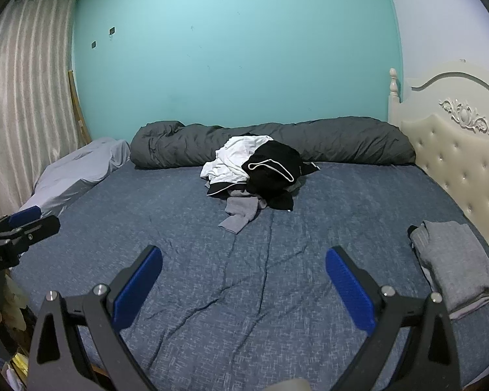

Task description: Fold clothes

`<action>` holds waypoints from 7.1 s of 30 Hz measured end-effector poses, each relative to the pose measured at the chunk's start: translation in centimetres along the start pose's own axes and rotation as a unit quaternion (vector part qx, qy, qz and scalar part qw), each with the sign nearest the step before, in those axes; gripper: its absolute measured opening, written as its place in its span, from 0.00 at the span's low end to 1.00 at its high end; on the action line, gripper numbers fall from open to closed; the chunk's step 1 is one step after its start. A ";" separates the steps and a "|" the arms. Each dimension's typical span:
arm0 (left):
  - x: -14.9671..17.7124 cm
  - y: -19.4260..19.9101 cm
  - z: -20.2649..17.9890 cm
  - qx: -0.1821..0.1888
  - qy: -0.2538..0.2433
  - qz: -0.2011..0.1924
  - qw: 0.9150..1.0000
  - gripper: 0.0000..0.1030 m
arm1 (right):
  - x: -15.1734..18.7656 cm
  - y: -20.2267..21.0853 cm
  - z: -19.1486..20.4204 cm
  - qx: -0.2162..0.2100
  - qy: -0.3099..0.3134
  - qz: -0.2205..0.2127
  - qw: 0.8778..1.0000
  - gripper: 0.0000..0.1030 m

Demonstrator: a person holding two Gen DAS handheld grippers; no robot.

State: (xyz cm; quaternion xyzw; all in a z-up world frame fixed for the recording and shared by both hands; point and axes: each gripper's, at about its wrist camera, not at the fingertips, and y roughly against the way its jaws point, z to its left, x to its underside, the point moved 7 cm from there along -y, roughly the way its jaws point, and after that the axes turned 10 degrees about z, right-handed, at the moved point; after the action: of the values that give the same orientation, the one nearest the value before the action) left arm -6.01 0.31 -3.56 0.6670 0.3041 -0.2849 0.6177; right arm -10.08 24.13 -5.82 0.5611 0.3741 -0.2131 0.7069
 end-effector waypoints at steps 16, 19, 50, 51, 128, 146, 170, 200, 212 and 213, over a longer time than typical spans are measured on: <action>-0.5 0.3 -2.1 -0.013 0.003 -0.001 1.000 1.00 | 0.3 -0.2 -0.6 0.003 -0.002 0.003 1.000 0.98; -0.7 -0.1 -2.3 -0.016 0.001 0.002 1.000 1.00 | 0.4 -0.2 -0.8 0.004 -0.002 0.004 1.000 0.98; -0.7 0.3 -2.3 -0.005 -0.007 0.000 1.000 1.00 | 0.4 0.1 -1.1 0.008 -0.003 0.004 1.000 0.98; -0.7 0.3 -2.3 -0.005 -0.007 -0.001 1.000 1.00 | 0.4 0.1 -1.1 0.008 -0.004 0.004 1.000 0.98; 2.2 -32.1 13.3 -0.040 0.113 0.080 0.990 1.00 | -17.5 -40.5 -4.3 -0.022 0.026 0.075 0.997 0.97; 4.7 -33.4 15.8 -0.035 0.120 0.099 0.987 1.00 | -22.4 -52.8 -2.2 0.027 0.085 0.109 0.990 0.96; 3.0 -31.9 15.6 -0.012 0.136 0.085 0.987 1.00 | -18.8 -43.4 -1.0 -0.049 0.107 0.074 0.990 0.04; -1.2 -12.2 8.3 0.030 0.074 0.043 0.996 1.00 | -14.2 -9.4 3.2 -0.195 0.058 -0.069 0.977 0.04; 0.1 -10.2 4.9 0.069 0.043 0.052 0.995 1.00 | -10.9 -7.9 6.0 -0.229 0.094 0.009 0.969 0.04; 0.4 -10.3 4.8 0.069 0.040 0.055 0.995 1.00 | -9.6 -9.6 6.1 -0.218 0.099 0.036 0.970 0.04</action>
State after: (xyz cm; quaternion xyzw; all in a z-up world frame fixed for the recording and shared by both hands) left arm -13.59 -3.93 -10.95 0.7347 0.2712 -0.2443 0.5718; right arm -21.22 14.46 -3.97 0.4249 0.4591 -0.0438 0.7789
